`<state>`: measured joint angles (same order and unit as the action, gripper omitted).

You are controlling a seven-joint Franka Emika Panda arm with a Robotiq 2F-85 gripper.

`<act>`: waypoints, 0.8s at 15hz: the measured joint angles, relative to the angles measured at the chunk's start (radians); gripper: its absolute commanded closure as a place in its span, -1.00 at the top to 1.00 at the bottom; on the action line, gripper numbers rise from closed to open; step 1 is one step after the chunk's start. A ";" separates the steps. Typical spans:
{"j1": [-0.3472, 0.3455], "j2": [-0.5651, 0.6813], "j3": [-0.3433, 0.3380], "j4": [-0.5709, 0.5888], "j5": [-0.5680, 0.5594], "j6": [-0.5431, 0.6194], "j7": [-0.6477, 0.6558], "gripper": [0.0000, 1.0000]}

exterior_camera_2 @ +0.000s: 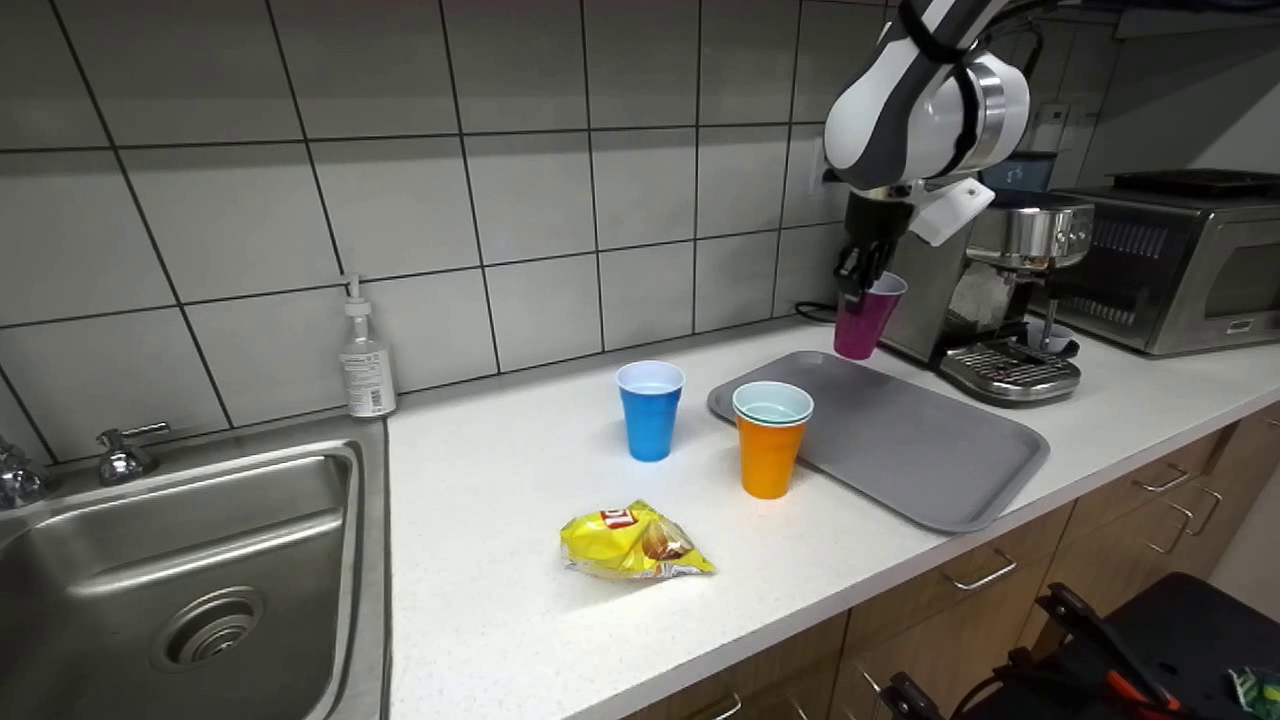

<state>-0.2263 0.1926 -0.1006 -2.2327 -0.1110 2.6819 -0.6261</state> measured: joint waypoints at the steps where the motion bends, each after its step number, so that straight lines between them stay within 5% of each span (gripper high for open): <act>1: 0.000 -0.018 0.002 -0.017 0.004 0.010 -0.017 -0.99; 12: 0.038 -0.229 0.008 -0.197 0.107 0.035 -0.233 -0.99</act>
<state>-0.1880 -0.0363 -0.0924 -2.4300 -0.0040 2.7170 -0.8588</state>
